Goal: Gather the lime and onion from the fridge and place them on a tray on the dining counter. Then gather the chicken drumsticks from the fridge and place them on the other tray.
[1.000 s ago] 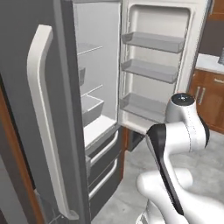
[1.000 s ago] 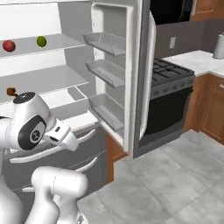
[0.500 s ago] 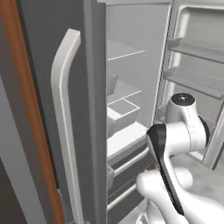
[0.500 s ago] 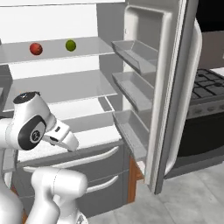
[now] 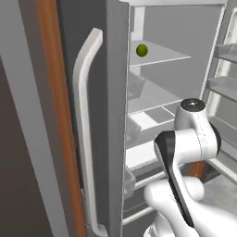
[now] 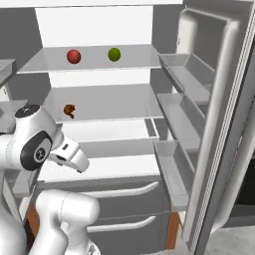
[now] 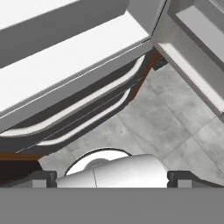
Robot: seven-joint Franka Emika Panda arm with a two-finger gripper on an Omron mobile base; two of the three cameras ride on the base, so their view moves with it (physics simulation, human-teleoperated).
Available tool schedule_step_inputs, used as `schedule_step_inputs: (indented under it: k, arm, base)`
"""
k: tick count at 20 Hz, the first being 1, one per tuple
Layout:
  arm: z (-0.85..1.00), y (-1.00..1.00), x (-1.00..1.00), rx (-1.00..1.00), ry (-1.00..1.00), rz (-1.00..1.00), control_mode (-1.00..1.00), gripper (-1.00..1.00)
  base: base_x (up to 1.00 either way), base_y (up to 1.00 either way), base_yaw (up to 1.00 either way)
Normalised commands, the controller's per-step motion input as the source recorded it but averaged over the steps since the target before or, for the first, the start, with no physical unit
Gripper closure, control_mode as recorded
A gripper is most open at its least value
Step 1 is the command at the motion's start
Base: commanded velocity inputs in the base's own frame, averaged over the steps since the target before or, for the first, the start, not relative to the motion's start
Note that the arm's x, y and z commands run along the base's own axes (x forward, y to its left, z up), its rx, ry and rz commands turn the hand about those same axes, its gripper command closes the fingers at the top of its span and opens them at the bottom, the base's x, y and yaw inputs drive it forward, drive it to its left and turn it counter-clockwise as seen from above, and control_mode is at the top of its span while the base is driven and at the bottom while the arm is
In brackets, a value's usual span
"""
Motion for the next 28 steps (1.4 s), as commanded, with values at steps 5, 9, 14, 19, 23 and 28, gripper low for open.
schedule_step_inputs:
  k: [5, 9, 14, 19, 23, 28]
  arm:
    - [0.0, 0.0, 0.0, 0.0, 0.0, 0.0, 1.0, -1.0]
    - [0.0, 0.0, 0.0, 0.0, 0.0, 0.0, 1.0, -1.0]
    - [0.0, 0.0, 0.0, 0.0, 0.0, 0.0, 1.0, -1.0]
    - [0.0, 0.0, 0.0, 0.0, 0.0, 0.0, 1.0, -1.0]
    - [0.0, 0.0, 0.0, 0.0, 0.0, 0.0, 1.0, -1.0]
    - [0.0, 0.0, 0.0, 0.0, 0.0, 0.0, 1.0, -1.0]
  base:
    - [0.07, -0.35, 0.37]
    - [0.12, -0.35, 0.34]
    - [0.27, -0.41, 0.28]
    - [0.36, -0.42, 0.16]
    - [0.25, -0.3, 0.1]
    - [0.49, -0.1, 0.02]
